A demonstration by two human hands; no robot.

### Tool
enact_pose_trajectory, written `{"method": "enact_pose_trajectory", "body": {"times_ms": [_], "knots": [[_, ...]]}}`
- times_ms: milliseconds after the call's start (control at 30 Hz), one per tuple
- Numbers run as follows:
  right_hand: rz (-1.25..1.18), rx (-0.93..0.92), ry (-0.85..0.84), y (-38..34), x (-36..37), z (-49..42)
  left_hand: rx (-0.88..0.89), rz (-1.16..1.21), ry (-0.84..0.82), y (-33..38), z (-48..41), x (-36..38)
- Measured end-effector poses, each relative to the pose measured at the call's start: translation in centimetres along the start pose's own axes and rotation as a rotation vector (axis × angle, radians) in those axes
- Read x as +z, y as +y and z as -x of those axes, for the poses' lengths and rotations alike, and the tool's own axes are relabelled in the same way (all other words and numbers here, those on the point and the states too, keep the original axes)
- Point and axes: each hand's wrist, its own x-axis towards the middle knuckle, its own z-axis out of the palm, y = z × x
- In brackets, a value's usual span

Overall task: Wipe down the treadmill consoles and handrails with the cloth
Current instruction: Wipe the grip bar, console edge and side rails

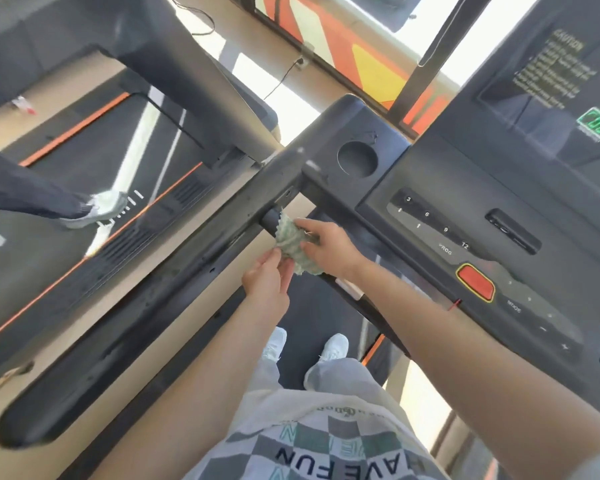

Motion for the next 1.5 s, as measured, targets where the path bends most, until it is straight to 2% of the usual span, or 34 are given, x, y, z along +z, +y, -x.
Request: {"method": "enact_pose_trajectory", "body": {"times_ms": [167, 367, 533, 600, 867, 1200, 1367, 1500], "knots": [[-0.088, -0.051, -0.076, -1.5, -0.9, -1.7, 0.06, 0.131, 0.087, 0.4, 0.1, 1.5], [-0.256, -0.039, 0.017, -2.0, 0.0, -2.9, 0.199, 0.229, 0.121, 0.8, -0.8, 2.2], [-0.089, -0.061, -0.062, -1.1, -0.8, -2.2, 0.1, 0.063, -0.06, 0.3, -0.7, 2.7], [-0.012, -0.057, -0.086, -0.5, -1.3, -1.9, 0.112, 0.001, -0.109, 0.0, -0.8, 2.1], [0.201, -0.05, -0.005, 3.1, -3.0, 1.4, 0.132, -0.226, -0.157, -2.2, -0.8, 0.1], [0.265, 0.071, 0.05, 11.4, -4.4, 11.0, -0.238, -0.45, -0.398, -10.7, 3.8, -0.6], [0.342, -0.018, 0.201, 14.0, -4.2, 15.2, -0.365, -0.541, -0.501, -12.5, 4.5, -1.3], [0.387, 0.0, 0.305, 15.3, -4.0, 17.1, -0.417, -0.617, -0.553, -13.9, 5.1, -1.6]]}}
